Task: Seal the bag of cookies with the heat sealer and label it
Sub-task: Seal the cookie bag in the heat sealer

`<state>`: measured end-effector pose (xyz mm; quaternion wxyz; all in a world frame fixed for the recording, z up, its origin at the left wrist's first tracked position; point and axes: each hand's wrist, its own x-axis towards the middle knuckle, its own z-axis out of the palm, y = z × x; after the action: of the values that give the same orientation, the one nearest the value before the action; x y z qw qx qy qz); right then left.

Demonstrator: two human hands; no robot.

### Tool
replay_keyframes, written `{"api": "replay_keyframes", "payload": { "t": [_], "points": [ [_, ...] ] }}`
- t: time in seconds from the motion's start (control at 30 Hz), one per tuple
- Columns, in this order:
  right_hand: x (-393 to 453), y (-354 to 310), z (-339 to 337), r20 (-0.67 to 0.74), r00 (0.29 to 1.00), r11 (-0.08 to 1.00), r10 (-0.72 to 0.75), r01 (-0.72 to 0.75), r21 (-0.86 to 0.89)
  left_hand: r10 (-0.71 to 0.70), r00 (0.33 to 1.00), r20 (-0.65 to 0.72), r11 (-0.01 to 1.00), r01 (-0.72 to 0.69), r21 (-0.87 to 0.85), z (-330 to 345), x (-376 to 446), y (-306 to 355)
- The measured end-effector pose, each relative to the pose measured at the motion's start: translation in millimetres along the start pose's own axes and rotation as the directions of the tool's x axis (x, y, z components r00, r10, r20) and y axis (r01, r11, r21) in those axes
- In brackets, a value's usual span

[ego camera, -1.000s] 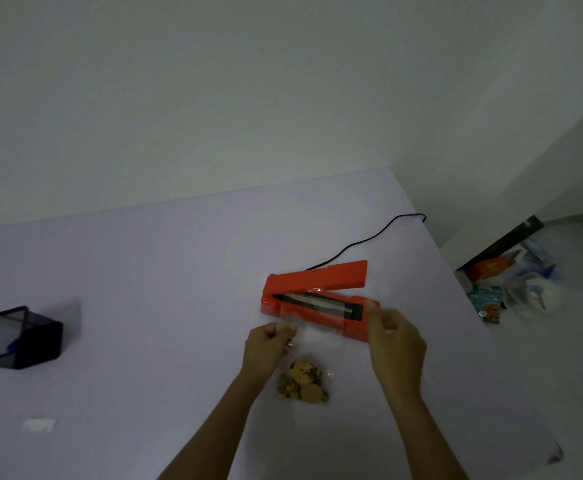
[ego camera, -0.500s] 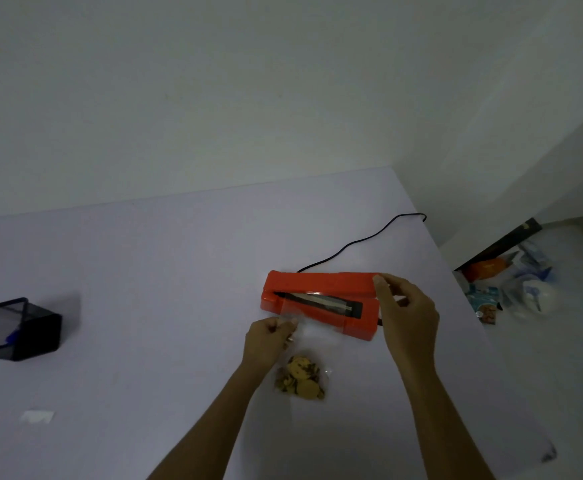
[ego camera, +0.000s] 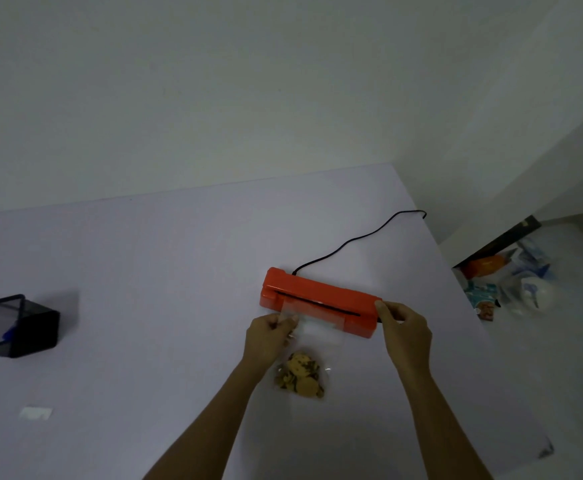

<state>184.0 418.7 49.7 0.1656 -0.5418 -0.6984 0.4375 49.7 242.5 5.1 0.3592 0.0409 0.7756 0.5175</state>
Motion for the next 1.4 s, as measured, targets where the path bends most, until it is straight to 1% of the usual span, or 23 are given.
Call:
{"api": "replay_keyframes", "payload": {
  "t": [0.23,0.37,0.57,0.63,0.73,0.83,1.1,1.4],
  "points": [
    [5,8,-1,0.015,0.999,0.999,0.042,-0.042,0.002,-0.011,1.0,0.004,1.0,0.011,-0.015,-1,1,-3],
    [14,15,-3,0.048,0.995,0.996,0.087,-0.088,0.009,-0.021,1.0,-0.003,1.0,0.021,-0.009,0,1,-4],
    [16,14,-2,0.074,0.992,0.995,0.098,-0.1,0.023,-0.046,0.999,0.014,0.999,0.046,-0.006,-3,3,-9],
    [16,13,-2,0.078,0.992,0.994,0.104,-0.106,0.028,-0.064,0.996,0.056,0.998,0.064,0.002,-6,3,-11],
    [18,13,-1,0.067,0.993,0.995,0.094,-0.097,0.037,-0.086,0.982,0.171,0.995,0.075,0.071,-11,4,-15],
    [19,13,-1,0.075,0.991,0.993,0.108,-0.112,0.044,-0.094,0.97,0.224,0.994,0.078,0.077,-15,3,-14],
    [20,14,0,0.069,0.994,0.995,0.089,-0.092,0.036,-0.098,0.975,0.2,0.992,0.081,0.093,-15,5,-17],
    [22,16,0,0.067,0.994,0.996,0.083,-0.085,0.024,-0.085,0.975,0.207,0.994,0.068,0.085,-14,7,-19]
  ]
}}
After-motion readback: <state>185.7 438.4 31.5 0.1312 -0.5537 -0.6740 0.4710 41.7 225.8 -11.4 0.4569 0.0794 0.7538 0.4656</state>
